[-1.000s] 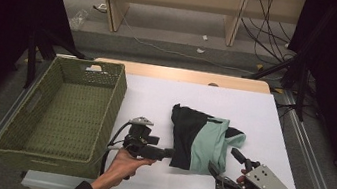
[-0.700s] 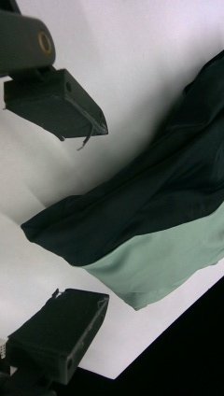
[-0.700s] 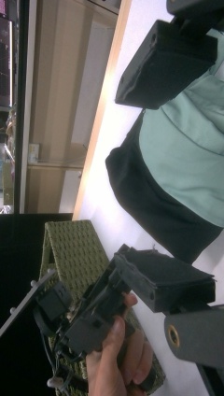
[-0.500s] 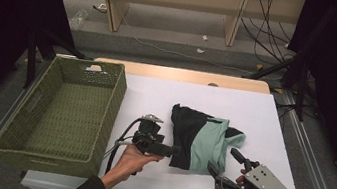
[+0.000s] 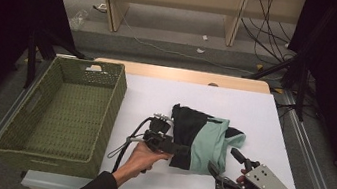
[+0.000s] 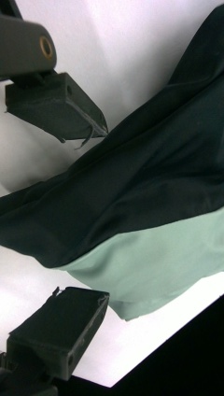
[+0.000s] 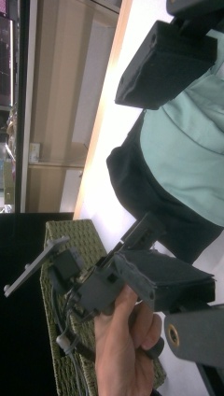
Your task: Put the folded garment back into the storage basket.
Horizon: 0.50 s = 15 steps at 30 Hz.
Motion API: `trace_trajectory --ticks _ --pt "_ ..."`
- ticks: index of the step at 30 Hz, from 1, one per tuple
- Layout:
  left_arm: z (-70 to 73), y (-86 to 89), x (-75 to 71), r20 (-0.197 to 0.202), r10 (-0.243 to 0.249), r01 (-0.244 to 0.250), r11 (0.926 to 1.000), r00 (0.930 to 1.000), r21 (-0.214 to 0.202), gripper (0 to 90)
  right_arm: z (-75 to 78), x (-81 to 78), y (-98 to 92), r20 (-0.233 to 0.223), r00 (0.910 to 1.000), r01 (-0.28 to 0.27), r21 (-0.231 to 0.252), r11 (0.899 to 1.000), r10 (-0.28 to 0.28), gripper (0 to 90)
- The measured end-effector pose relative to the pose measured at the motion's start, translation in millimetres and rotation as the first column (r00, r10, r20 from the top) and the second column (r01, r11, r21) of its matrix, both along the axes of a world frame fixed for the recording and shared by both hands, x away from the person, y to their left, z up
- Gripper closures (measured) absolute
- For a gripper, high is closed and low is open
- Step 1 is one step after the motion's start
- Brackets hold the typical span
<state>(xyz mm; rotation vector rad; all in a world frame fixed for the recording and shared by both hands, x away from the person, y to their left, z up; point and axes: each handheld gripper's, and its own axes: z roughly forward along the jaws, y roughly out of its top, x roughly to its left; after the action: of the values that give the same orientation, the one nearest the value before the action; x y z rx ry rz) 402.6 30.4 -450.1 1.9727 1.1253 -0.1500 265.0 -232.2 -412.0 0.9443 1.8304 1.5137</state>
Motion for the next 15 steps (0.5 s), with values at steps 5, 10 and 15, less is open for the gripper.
trace_trajectory --ticks 5,10,15 --pt "-2.5 -2.8 4.0 -0.021 -0.004 0.004 1.0 0.9998 -0.005 17.8 0.1 0.2 -0.4 0.002 1.0 0.0 0.002 1.0 0.0 20.9" --pt "-6.8 -6.7 10.6 -0.032 0.008 -0.007 0.9999 0.9994 0.015 18.3 -0.2 0.3 -0.4 0.002 1.0 -0.002 -0.001 1.0 0.002 20.9" --pt "-10.3 -9.9 12.8 -0.04 -0.003 0.004 0.9996 0.9992 0.027 19.4 -0.1 0.5 -0.7 0.003 1.0 -0.001 0.001 1.0 0.001 21.0"
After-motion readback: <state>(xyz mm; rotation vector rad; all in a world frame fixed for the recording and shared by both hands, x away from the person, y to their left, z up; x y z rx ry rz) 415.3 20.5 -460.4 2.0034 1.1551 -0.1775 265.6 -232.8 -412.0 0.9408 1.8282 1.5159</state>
